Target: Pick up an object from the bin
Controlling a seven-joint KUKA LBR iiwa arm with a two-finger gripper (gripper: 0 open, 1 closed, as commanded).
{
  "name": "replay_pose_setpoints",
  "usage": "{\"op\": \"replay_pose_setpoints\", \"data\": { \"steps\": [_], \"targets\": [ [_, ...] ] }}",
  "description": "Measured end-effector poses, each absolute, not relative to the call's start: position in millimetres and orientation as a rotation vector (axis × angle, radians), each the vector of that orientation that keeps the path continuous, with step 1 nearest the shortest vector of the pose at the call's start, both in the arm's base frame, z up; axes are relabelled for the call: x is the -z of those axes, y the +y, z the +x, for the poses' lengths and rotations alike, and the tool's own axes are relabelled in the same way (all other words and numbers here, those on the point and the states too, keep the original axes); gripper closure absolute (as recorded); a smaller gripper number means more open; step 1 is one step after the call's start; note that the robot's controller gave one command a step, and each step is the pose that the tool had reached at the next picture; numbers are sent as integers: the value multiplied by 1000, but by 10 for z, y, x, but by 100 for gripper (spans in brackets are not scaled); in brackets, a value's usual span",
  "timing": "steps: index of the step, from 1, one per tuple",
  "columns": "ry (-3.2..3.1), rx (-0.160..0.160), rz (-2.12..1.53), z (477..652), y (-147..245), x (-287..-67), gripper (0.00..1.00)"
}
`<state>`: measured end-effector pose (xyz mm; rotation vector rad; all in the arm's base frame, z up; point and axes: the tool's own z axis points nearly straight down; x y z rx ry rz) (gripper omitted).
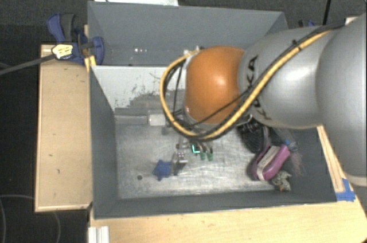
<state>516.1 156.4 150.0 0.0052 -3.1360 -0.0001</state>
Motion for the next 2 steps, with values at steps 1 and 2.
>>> {"op": "replay_pose_setpoints", "data": {
  "steps": [1, 2],
  "targets": [
    [-3139, 3, 200, 4971, 1587, -697, 0],
    [-3147, 5, 190, 4999, 1587, -739, 100]
  ]
}}
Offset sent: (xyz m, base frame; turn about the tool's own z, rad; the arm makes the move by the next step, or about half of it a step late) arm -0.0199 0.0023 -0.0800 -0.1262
